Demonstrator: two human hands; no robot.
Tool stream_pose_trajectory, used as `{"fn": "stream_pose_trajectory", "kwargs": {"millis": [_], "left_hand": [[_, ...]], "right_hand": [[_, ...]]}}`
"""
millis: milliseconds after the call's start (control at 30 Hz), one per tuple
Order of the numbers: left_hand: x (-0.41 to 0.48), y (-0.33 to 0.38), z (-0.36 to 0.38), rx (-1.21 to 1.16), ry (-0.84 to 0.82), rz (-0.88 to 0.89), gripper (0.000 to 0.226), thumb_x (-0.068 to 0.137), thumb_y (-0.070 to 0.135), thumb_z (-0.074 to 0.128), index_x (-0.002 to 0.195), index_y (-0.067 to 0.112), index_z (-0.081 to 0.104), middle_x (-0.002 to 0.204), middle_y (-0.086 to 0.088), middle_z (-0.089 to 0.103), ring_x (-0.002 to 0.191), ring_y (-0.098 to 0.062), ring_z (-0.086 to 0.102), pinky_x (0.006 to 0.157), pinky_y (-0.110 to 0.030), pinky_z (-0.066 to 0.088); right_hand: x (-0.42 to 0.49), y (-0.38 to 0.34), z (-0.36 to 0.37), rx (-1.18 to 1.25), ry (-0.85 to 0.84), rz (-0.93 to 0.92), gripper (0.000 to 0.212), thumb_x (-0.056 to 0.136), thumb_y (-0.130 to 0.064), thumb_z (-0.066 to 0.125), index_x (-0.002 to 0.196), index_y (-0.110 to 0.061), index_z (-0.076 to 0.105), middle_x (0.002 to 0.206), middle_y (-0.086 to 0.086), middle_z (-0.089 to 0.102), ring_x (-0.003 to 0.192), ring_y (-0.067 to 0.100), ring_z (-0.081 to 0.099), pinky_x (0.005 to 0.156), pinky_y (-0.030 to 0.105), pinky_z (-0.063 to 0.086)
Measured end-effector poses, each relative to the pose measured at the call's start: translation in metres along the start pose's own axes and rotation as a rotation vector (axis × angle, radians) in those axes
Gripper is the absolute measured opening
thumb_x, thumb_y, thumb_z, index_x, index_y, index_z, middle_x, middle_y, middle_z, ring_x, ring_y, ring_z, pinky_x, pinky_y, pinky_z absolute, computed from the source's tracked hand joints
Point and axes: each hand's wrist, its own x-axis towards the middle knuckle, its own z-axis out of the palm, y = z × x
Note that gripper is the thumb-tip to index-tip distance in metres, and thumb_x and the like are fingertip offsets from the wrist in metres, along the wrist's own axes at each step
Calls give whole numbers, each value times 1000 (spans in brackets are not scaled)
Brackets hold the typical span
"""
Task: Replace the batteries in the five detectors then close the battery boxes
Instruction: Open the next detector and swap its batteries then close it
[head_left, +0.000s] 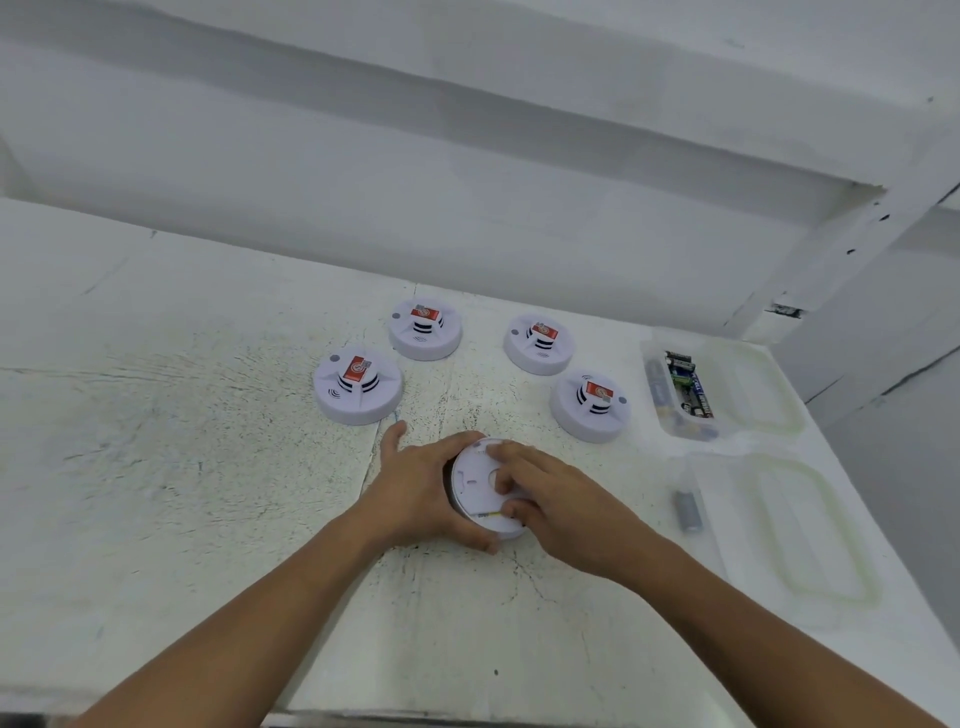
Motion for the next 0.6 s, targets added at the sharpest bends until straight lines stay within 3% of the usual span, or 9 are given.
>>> {"fn": "stream_pose_trajectory", "kwargs": {"millis": [167,300,400,600], "left_hand": [[1,-1,0,-13,-20,-22,120,33,79,60,141,35,32,111,36,43,106,16,39,113,-38,-15],[3,-3,1,-41,-27,-35,120,32,78,63,140,37,33,112,34,47,110,14,42,113,-37,-16],[5,-3,0,-40,-44,-52,121,30,78,62,140,38,32,111,32,48,108,14,42,114,-40,-15],[5,-5,0,-6,-57,-53,123,31,78,64,142,36,31,118,30,48,115,10,44,114,-43,-14]], "right_hand": [[4,7,-15,-153,-168,-56,29,96,-14,48,125,-17,47,156,-4,21,139,13,25,105,20,28],[6,9,-17,-344,-239,-169,43,92,0,47,132,-13,40,157,6,15,142,20,22,106,23,30],[3,7,-17,-328,-236,-187,47,89,7,43,133,-10,38,158,6,11,145,18,14,103,14,21],[8,11,-21,-281,-295,-173,56,83,12,43,133,-13,38,160,-3,3,146,12,10,95,16,31]]}}
